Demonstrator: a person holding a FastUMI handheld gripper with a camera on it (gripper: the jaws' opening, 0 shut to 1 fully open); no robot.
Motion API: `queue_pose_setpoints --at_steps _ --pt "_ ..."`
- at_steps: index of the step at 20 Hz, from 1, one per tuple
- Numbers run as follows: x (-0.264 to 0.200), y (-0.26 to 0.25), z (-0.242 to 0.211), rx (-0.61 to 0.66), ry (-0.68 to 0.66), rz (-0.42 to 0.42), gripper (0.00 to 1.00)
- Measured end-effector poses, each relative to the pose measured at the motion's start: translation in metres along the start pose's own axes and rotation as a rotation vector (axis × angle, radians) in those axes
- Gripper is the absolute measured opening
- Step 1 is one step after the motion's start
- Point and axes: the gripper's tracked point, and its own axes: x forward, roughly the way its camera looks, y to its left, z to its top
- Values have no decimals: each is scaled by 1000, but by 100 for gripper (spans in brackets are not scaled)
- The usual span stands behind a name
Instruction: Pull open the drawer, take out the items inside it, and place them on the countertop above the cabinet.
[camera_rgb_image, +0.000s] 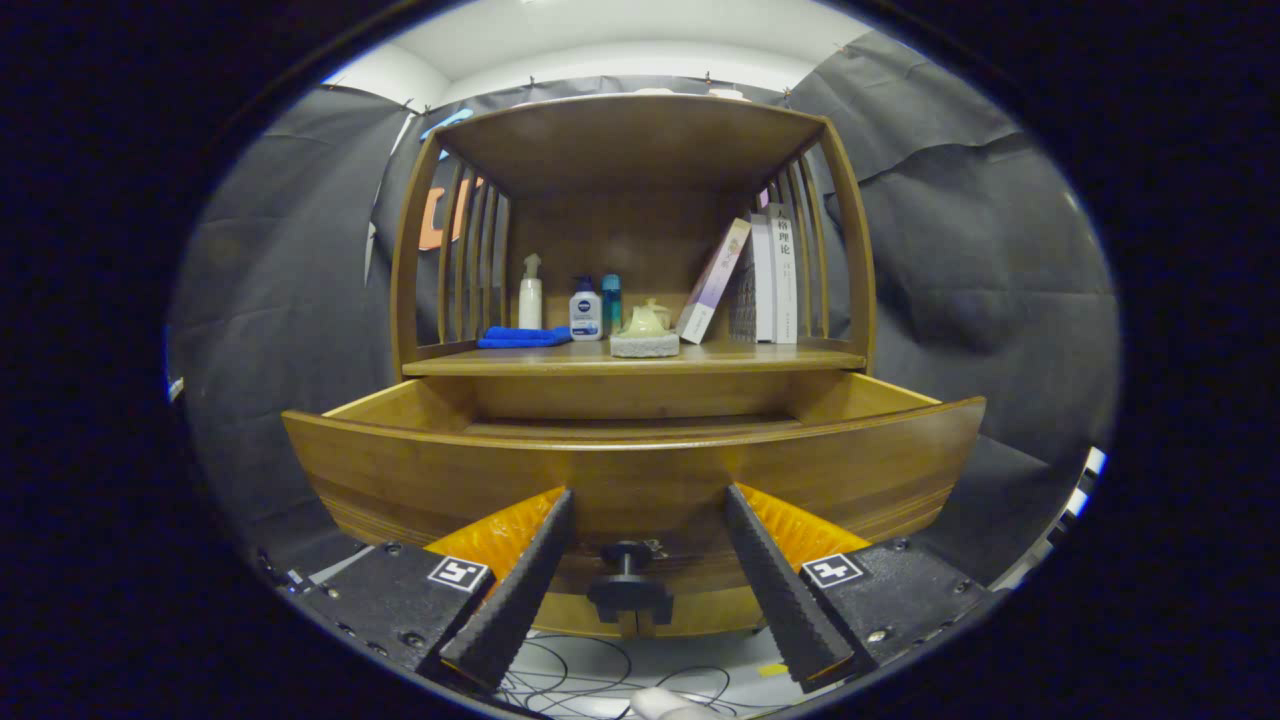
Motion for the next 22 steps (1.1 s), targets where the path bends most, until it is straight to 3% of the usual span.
queue_pose_setpoints --at_steps 8,22 --pt "44 13 17 -12 -29 -41 99" --pt "136 12 34 -17 -41 -26 99"
